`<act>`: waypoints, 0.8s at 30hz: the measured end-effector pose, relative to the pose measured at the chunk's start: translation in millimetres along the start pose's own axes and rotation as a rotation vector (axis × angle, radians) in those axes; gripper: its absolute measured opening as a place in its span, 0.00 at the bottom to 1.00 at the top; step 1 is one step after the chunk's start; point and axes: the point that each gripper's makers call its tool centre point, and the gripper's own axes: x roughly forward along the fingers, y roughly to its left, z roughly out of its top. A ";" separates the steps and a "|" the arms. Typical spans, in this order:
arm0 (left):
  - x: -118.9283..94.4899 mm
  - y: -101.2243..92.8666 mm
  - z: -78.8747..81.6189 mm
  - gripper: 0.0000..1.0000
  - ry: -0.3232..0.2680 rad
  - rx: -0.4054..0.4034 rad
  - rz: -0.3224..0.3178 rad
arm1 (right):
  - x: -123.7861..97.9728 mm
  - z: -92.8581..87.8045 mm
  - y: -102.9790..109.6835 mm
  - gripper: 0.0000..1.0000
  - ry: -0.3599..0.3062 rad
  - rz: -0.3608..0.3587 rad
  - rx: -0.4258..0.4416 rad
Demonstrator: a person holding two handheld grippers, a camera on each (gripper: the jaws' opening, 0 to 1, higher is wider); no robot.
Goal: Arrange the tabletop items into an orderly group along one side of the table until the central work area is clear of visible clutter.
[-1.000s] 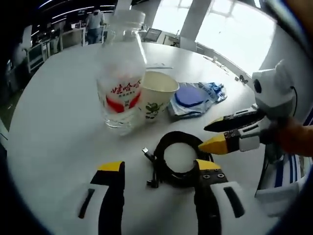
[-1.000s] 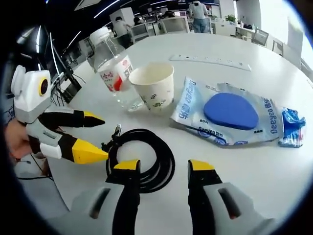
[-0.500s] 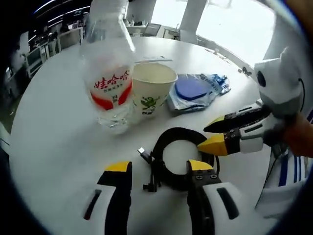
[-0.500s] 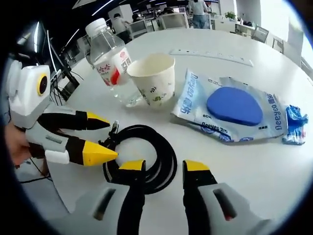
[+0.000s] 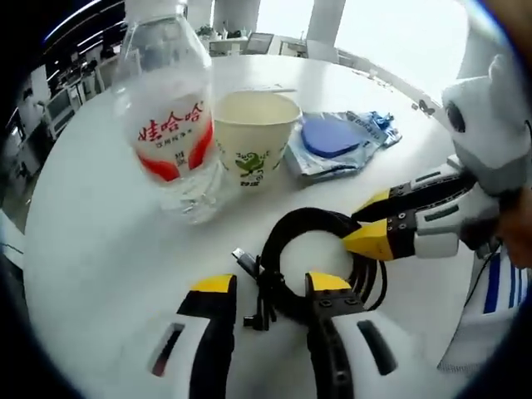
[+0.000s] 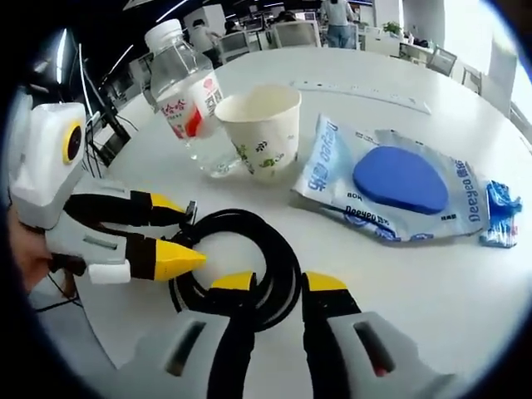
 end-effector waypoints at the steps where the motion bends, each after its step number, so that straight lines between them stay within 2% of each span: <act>1: 0.6 -1.6 0.2 0.30 0.003 0.002 0.002 | 0.0 -0.1 0.0 0.17 0.000 -0.002 -0.002; 3: 1.4 -3.1 0.3 0.30 0.013 0.042 0.026 | 0.4 0.4 -0.5 0.16 -0.005 -0.012 -0.005; 7: 5.3 -6.7 0.6 0.26 0.022 0.070 0.070 | 2.0 0.4 1.7 0.13 -0.005 -0.022 -0.016; 8: 4.7 -4.6 0.3 0.25 0.031 0.109 0.091 | 2.3 0.5 1.7 0.12 -0.007 -0.026 -0.019; 9: 4.6 -9.6 0.5 0.23 0.028 0.076 0.075 | 2.9 0.4 2.4 0.11 -0.006 -0.032 -0.026; 10: 4.5 -8.4 0.8 0.22 0.027 0.069 0.085 | 2.7 0.3 1.3 0.10 -0.004 -0.039 -0.039; 14: 3.8 -6.9 0.1 0.18 0.022 0.048 0.090 | 1.1 0.3 -0.6 0.08 -0.008 -0.035 0.003; 16: 3.4 -5.9 0.6 0.16 0.018 -0.003 0.082 | 0.6 0.2 -0.2 0.07 -0.009 -0.027 0.015; 24: 2.4 -6.2 1.7 0.12 0.026 -0.037 0.076 | -2.3 -0.8 -0.9 0.03 -0.009 -0.015 0.037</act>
